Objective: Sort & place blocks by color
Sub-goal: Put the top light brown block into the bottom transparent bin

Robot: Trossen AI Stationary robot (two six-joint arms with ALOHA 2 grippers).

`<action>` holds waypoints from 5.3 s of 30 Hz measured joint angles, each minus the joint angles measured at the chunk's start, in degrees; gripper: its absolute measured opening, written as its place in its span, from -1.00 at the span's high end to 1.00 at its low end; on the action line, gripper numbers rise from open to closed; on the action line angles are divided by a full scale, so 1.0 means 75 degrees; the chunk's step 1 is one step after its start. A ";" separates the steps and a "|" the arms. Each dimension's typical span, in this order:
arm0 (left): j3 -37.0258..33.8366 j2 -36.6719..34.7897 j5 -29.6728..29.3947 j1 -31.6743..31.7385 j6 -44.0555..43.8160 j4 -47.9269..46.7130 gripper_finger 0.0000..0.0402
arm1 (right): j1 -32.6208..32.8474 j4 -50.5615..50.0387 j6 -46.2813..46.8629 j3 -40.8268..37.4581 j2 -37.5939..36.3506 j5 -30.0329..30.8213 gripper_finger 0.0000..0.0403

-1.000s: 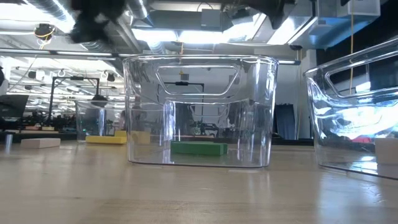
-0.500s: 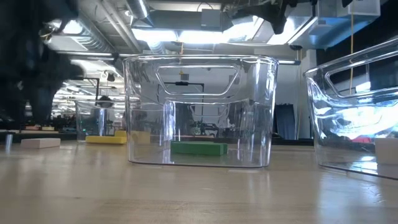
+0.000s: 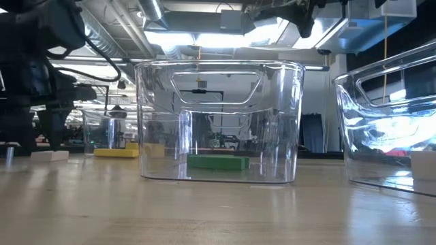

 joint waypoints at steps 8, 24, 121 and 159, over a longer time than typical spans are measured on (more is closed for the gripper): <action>0.0099 -0.0135 -0.0299 0.0083 0.0180 0.0001 0.16 | 0.0000 -0.0047 -0.0006 0.0000 0.0000 0.0000 -0.54; 0.0096 0.0952 -0.0280 0.0541 0.0189 0.0622 0.16 | 0.0000 -0.0044 -0.0020 0.0000 0.0000 0.0000 -0.54; 0.4118 0.2531 0.3034 0.2528 1.0962 0.9560 0.42 | 0.0335 0.2690 0.0104 0.0766 0.2113 -0.0050 0.29; 0.1670 -0.1873 0.2145 0.2433 1.1703 0.8971 0.14 | 0.0236 -0.3400 -0.0032 0.0761 -0.1380 0.0384 0.34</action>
